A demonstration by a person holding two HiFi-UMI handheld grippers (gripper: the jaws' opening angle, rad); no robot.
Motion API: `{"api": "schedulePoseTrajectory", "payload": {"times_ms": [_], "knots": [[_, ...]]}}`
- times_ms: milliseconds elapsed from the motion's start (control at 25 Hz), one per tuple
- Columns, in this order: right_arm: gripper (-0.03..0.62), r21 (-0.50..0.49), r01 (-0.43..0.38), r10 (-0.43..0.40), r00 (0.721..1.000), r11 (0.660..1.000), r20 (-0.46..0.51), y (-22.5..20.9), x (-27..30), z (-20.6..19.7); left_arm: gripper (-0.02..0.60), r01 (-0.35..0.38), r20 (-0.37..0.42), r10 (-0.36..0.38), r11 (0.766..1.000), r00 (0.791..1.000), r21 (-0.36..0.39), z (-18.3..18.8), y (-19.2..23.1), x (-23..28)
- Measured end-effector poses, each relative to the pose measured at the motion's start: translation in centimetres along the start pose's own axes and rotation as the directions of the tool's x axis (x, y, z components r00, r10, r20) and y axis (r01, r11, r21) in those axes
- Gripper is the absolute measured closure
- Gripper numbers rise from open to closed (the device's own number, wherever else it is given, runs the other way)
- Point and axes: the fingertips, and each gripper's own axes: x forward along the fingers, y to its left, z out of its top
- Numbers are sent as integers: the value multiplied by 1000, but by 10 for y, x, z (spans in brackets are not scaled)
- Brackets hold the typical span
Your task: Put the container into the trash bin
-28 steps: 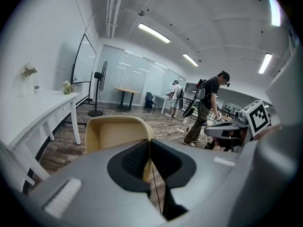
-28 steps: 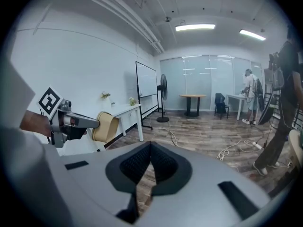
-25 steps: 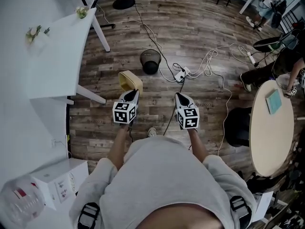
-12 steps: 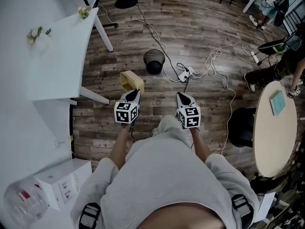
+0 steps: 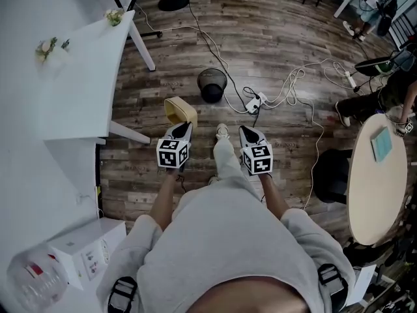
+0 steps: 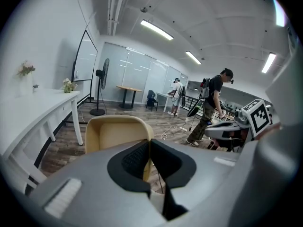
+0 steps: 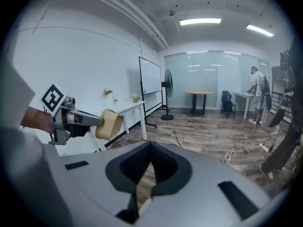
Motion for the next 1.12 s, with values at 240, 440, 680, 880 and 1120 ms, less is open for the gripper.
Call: {"api": "schedulePoseTrajectory", "payload": {"times_ms": [240, 440, 680, 880, 1120], "knots": [[580, 6, -1, 1, 1000, 1000, 4, -18, 28, 13, 555, -4, 0, 4, 1000, 1000, -2, 16, 16, 25], [580, 6, -6, 6, 1000, 1000, -1, -40, 57, 32, 555, -14, -3, 14, 1000, 1000, -7, 36, 30, 52], [580, 9, -17, 17, 1000, 1000, -2, -69, 92, 57, 555, -28, -14, 27, 999, 1000, -16, 60, 46, 86], [580, 20, -16, 17, 1000, 1000, -3, -94, 122, 77, 555, -25, -33, 24, 1000, 999, -13, 81, 59, 118], [580, 35, -10, 11, 1000, 999, -7, -132, 157, 100, 555, -19, -53, 18, 1000, 998, -10, 111, 73, 163]]}}
